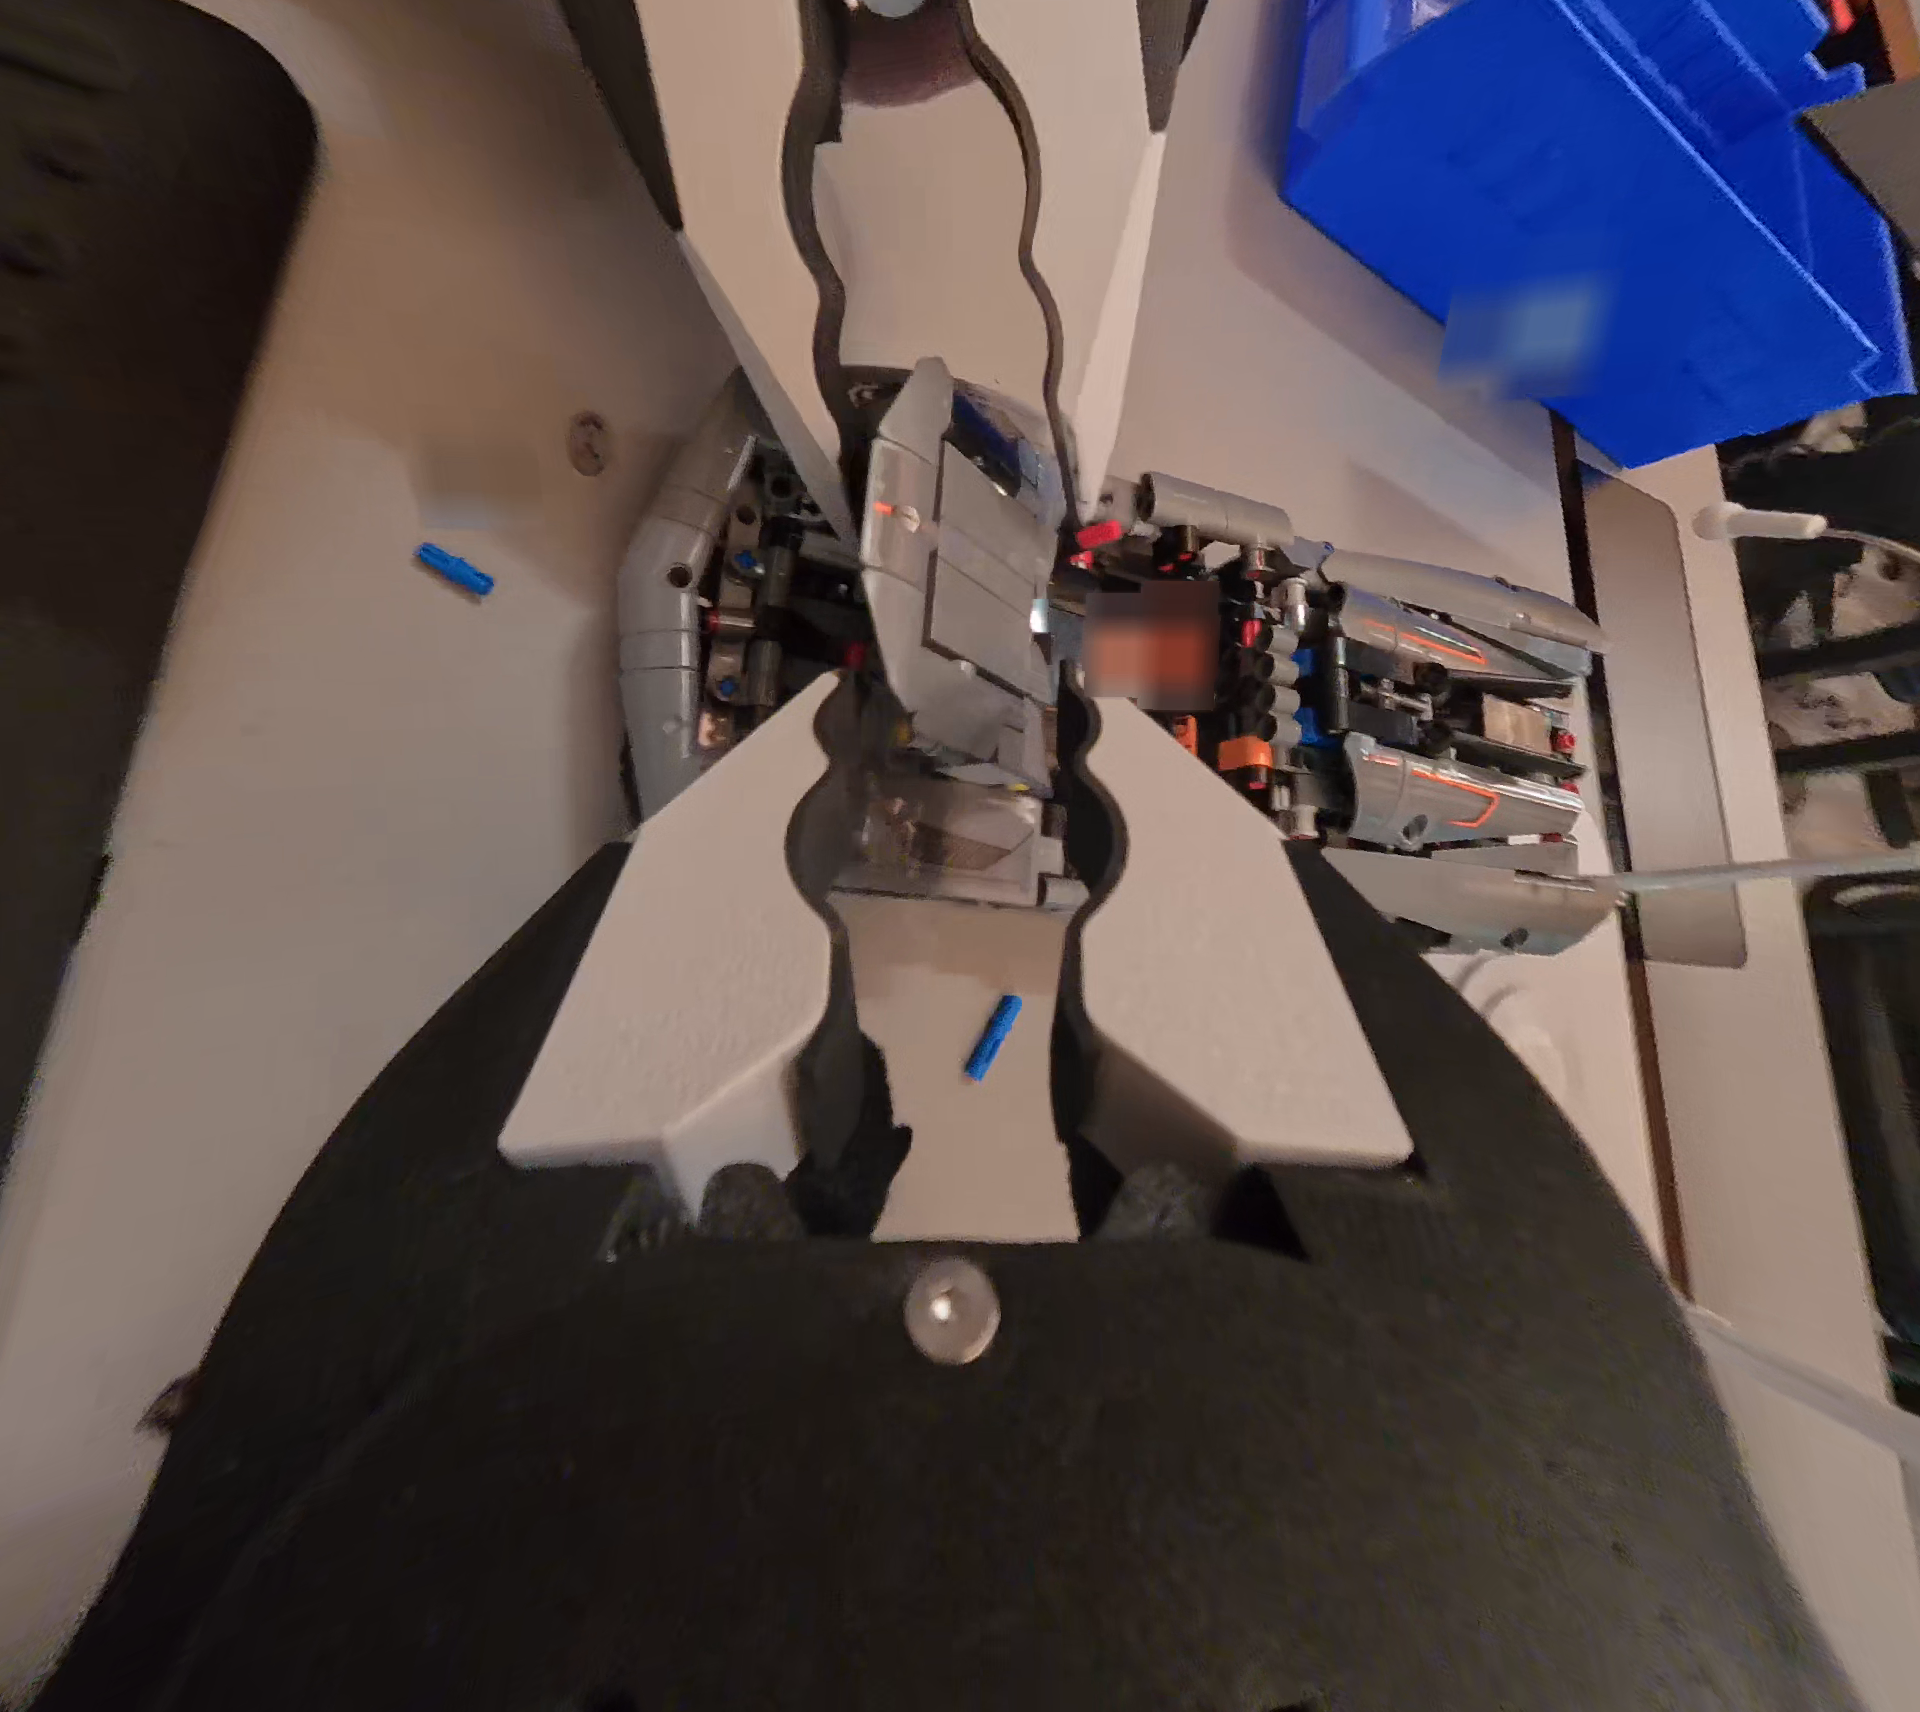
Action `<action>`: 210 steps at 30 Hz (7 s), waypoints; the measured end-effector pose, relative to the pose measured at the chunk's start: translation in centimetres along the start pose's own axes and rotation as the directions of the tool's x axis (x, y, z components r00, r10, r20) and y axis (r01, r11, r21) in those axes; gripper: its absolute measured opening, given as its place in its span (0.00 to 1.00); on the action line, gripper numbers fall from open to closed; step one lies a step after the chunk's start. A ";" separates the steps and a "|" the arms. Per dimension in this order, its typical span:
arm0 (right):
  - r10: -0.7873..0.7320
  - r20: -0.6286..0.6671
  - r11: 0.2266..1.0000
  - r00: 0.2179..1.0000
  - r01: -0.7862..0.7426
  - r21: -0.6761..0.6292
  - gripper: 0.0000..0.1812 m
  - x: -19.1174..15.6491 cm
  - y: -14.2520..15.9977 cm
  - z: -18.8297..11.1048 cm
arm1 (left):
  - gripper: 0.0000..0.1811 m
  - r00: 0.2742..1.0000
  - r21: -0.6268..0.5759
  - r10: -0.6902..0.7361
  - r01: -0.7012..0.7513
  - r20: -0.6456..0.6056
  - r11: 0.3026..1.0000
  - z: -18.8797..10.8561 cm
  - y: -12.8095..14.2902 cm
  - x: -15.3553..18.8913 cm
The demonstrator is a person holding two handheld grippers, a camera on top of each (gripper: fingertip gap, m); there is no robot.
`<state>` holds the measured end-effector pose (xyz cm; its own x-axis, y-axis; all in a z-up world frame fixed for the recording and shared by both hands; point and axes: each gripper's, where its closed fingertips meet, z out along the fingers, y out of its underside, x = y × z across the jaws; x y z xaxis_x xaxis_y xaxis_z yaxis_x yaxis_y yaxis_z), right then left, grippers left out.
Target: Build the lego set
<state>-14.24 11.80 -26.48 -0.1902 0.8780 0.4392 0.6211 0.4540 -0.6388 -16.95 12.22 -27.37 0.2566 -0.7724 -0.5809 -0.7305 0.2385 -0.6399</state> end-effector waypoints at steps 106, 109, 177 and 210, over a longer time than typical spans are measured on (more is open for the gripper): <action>0.663 0.330 0.739 0.673 -0.659 -0.140 0.33 -0.5 5.5 -0.2 | 0.29 0.572 -0.077 -0.710 0.754 -0.411 0.652 -1.8 5.3 0.0; 0.655 0.368 0.740 0.659 -0.658 -0.138 0.33 -1.2 4.9 0.3 | 0.29 0.563 -0.089 -0.711 0.754 -0.422 0.650 -1.9 5.4 0.1; 0.670 0.250 0.734 0.698 -0.674 -0.086 0.38 2.1 6.4 -2.2 | 0.79 0.710 -0.181 -0.651 0.701 0.268 0.690 -3.0 1.2 -1.9; 0.592 0.279 0.777 0.756 -0.627 0.051 0.34 3.0 4.0 -4.0 | 0.84 0.691 -0.474 -0.669 0.702 0.272 0.532 -6.5 8.6 -0.6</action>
<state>-9.25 15.60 -25.19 0.0117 0.9749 -0.2226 0.5632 -0.1903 -0.8041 -27.50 10.97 -29.27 0.8384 -0.5338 -0.1099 -0.5086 -0.6938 -0.5098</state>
